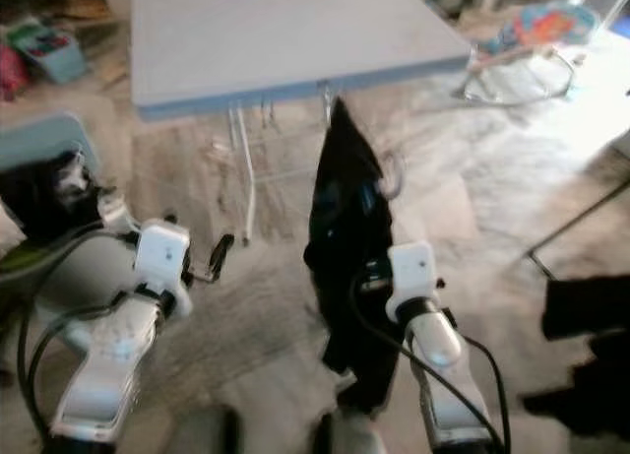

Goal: Hang hanger

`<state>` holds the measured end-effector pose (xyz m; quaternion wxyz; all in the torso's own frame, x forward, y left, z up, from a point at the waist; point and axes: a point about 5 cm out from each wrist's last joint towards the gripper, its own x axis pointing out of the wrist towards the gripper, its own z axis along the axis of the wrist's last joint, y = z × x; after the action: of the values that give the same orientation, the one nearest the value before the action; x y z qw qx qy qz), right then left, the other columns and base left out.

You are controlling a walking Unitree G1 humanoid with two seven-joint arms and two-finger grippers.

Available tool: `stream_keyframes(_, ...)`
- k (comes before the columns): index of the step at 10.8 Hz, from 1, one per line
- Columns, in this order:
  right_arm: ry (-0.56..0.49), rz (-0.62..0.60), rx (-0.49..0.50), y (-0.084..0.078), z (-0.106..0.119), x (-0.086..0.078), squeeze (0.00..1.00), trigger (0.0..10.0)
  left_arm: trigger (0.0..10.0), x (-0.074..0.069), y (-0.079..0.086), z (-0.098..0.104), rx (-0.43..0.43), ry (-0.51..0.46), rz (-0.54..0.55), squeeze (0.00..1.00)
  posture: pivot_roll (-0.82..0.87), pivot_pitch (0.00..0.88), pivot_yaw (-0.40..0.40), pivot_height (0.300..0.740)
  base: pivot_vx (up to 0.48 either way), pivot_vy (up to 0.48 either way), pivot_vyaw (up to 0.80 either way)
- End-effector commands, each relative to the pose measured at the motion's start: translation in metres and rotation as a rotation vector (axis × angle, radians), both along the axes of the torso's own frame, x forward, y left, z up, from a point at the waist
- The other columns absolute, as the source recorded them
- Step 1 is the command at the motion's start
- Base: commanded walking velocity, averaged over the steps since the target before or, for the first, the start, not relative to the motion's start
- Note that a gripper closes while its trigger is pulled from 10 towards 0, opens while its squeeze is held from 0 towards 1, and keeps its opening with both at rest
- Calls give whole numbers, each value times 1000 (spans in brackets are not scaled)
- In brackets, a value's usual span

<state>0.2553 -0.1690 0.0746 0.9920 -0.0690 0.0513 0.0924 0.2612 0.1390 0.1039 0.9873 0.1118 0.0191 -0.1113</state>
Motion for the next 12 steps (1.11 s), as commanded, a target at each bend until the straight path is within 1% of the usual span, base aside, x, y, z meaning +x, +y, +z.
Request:
stream_keyframes(1,-81,31,22,6,16,6,0,10000,10000,-1,7,-4,-15,30,24,0,-37,142,-59,740,0,0,800)
stream_keyframes(4,-78,39,32,7,16,5,0,10000,10000,0,7,-5,-31,46,29,0,-38,141,-59,740,0,480,0)
stream_keyframes(8,-80,73,43,11,17,6,0,10000,10000,2,7,-7,-30,63,30,0,-39,136,-61,740,0,480,0)
stream_keyframes(9,-80,93,45,13,17,6,0,10000,10000,2,6,-5,-30,52,29,0,-38,134,-62,740,0,480,0)
stream_keyframes(10,-84,105,47,15,18,7,0,10000,10000,3,6,-4,-21,41,27,0,-38,136,-61,740,0,0,0)
stream_keyframes(11,-88,118,48,16,18,6,0,10000,10000,3,6,-2,4,22,27,0,-37,134,-60,740,0,0,800)
stream_keyframes(12,-89,124,54,17,19,5,0,10000,10000,8,9,3,22,-8,42,0,-38,131,-59,740,0,0,800)
